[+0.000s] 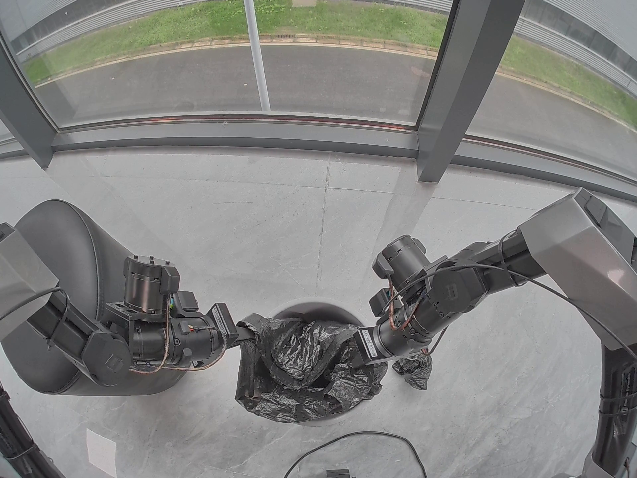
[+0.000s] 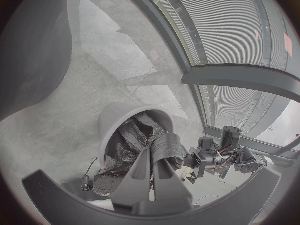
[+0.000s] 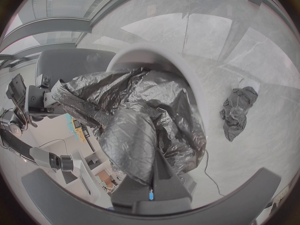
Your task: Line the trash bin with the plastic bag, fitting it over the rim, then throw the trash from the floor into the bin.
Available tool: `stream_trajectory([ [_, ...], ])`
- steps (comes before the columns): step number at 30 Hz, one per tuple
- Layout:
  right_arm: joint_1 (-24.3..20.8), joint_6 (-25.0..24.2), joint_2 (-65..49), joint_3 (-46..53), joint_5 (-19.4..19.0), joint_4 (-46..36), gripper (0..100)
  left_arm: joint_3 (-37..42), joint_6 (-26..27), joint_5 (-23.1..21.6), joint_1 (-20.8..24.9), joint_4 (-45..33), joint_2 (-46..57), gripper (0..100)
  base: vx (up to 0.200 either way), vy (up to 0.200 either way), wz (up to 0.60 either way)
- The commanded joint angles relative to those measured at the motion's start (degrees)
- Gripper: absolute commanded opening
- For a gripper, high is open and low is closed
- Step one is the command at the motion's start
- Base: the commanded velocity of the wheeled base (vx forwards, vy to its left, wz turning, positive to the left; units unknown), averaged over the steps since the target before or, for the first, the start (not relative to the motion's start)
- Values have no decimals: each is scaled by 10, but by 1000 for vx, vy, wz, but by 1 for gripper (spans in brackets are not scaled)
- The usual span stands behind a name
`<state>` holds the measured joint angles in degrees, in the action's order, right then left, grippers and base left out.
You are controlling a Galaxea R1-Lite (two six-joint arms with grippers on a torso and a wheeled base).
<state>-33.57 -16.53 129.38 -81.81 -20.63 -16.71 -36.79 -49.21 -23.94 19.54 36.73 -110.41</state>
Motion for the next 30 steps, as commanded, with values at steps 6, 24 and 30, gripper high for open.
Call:
stream_trajectory([
  [6, 16, 7, 50, -48, 0, 0, 0, -14, 0, 0, 1, 1, -25, 0, 0, 0, 0],
  [24, 11, 6, -18, 32, 5, -2, 0, 4, 0, -1, 2, 0, -32, 0, 0, 0, 0],
  [30, 11, 8, -18, 70, 46, -1, 0, -9, -1, -1, 8, 1, -62, 0, 0, 0, 0],
])
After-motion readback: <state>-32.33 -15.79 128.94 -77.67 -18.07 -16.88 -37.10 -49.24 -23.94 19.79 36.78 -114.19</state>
